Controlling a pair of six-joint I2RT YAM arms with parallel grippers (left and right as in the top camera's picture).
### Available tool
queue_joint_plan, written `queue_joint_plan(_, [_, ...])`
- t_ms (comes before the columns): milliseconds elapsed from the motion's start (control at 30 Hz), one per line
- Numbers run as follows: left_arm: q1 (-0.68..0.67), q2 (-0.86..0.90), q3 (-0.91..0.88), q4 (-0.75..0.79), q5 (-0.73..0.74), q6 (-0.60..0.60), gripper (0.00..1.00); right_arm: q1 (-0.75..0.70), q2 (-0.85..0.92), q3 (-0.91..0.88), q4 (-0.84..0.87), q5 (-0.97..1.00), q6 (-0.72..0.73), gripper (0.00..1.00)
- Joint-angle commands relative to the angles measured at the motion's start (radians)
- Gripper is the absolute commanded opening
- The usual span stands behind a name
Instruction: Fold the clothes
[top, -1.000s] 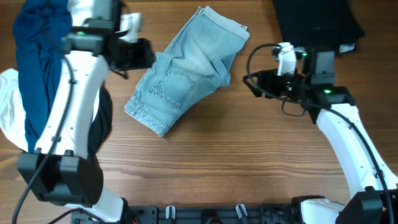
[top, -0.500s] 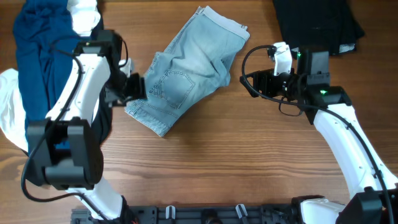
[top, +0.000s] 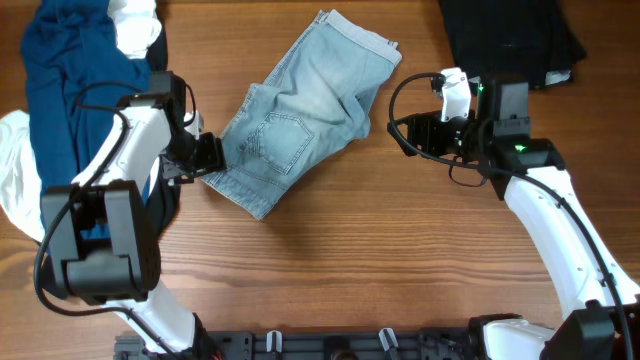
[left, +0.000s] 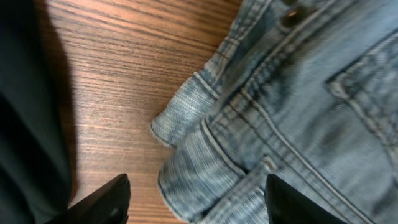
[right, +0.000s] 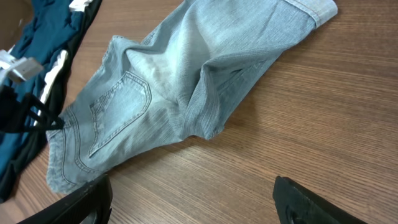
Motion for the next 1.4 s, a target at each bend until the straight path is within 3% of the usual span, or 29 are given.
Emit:
queue_joint_plan(0, [0.001,0.028,-0.014,0.035,-0.006,-0.001,0.61,-0.002,0.011,0.023,0.007,0.029,0.0,0.84])
queue_joint_plan(367, [-0.008,0.03,-0.018,0.084,0.062,-0.001,0.39,-0.002,0.011,0.023,0.007,0.032,0.0,0.84])
queue_joint_plan(567, [-0.034,0.03,-0.067,0.155,0.073,-0.001,0.33,-0.002,0.011,0.023,0.006,0.032,-0.001,0.84])
queue_joint_plan(600, [-0.037,0.03,-0.078,0.167,0.072,-0.001,0.27,-0.002,0.011,0.023,0.006,0.032,-0.001,0.84])
queue_joint_plan(667, [-0.041,0.03,-0.093,0.179,0.073,-0.001,0.04,-0.002,0.011,0.023,0.006,0.032,-0.001,0.84])
queue_joint_plan(867, [-0.043,0.001,-0.053,0.139,0.121,-0.005,0.04,-0.002,0.011,0.023,0.008,0.032,0.001,0.84])
queue_joint_plan(1033, [-0.075,-0.074,0.05,0.114,0.329,-0.005,0.04,-0.016,-0.01,0.025,0.048,0.016,0.086,0.79])
queue_joint_plan(1100, [-0.106,-0.095,0.091,0.115,0.382,-0.005,0.04,-0.034,-0.033,0.026,0.068,-0.009,0.089,0.78])
queue_joint_plan(1367, [-0.36,-0.124,0.293,0.139,0.369,-0.005,0.04,-0.16,-0.181,0.027,0.013,-0.023,0.106,0.78])
